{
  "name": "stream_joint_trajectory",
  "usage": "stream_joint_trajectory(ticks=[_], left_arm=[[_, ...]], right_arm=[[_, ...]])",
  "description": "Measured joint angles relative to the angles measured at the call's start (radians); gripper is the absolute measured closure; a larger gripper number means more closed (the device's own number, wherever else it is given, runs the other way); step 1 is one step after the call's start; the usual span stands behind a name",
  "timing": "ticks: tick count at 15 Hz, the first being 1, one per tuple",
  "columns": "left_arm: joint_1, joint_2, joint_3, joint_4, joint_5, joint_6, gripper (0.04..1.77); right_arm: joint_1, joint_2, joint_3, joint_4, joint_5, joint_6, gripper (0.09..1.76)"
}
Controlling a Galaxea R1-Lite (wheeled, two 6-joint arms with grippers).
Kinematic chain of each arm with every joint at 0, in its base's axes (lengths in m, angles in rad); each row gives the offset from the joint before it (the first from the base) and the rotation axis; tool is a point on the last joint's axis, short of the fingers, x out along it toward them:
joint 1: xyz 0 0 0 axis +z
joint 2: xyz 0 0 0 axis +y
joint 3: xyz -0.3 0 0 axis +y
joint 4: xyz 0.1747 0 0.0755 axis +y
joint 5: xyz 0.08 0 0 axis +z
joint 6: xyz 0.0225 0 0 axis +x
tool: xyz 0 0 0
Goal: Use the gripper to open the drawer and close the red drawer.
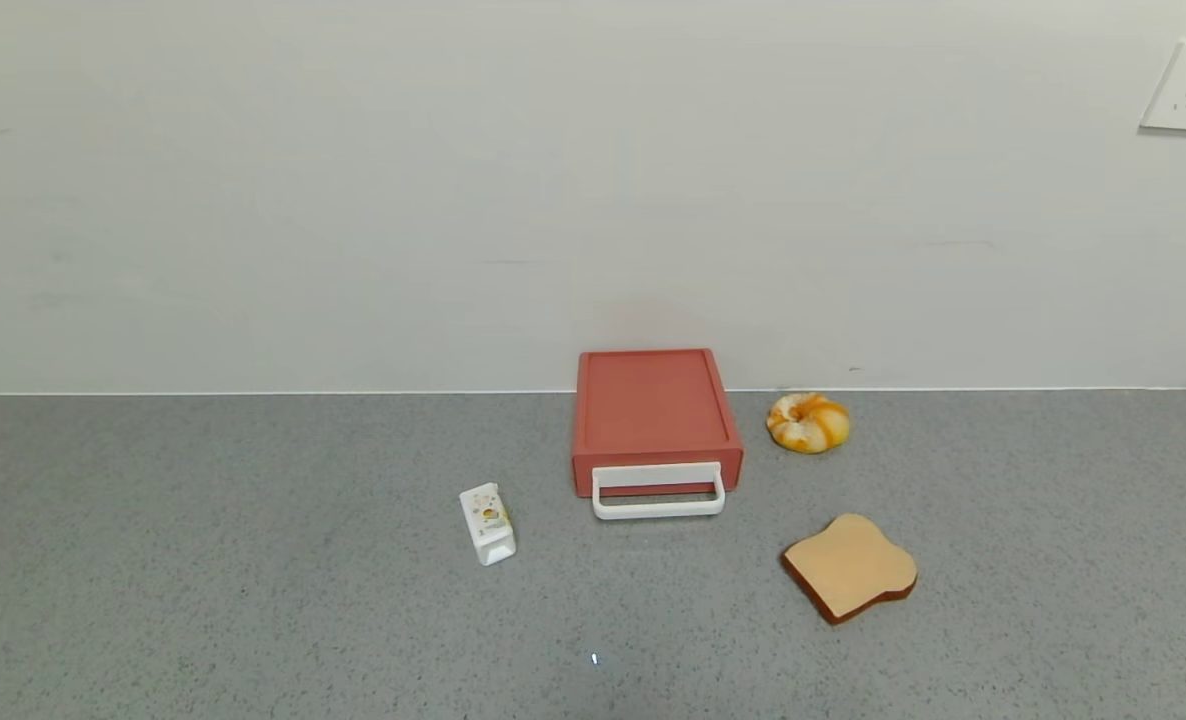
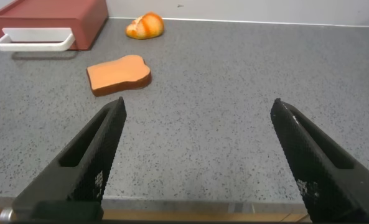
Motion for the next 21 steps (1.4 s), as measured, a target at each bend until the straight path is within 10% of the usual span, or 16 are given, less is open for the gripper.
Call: stream_joint_trajectory(ticks=[8,21], left_arm=[[0.000,-0.006,0.295,-0.123,0.001,0.024,0.09],[0.002,-0.006,0.316,-0.073,-0.047,-0.073,0.09]], right_arm=[[0.000,0.000,0.000,0.000,0.000,0.000,0.14],[0.000,0.000,0.000,0.000,0.000,0.000,0.14]])
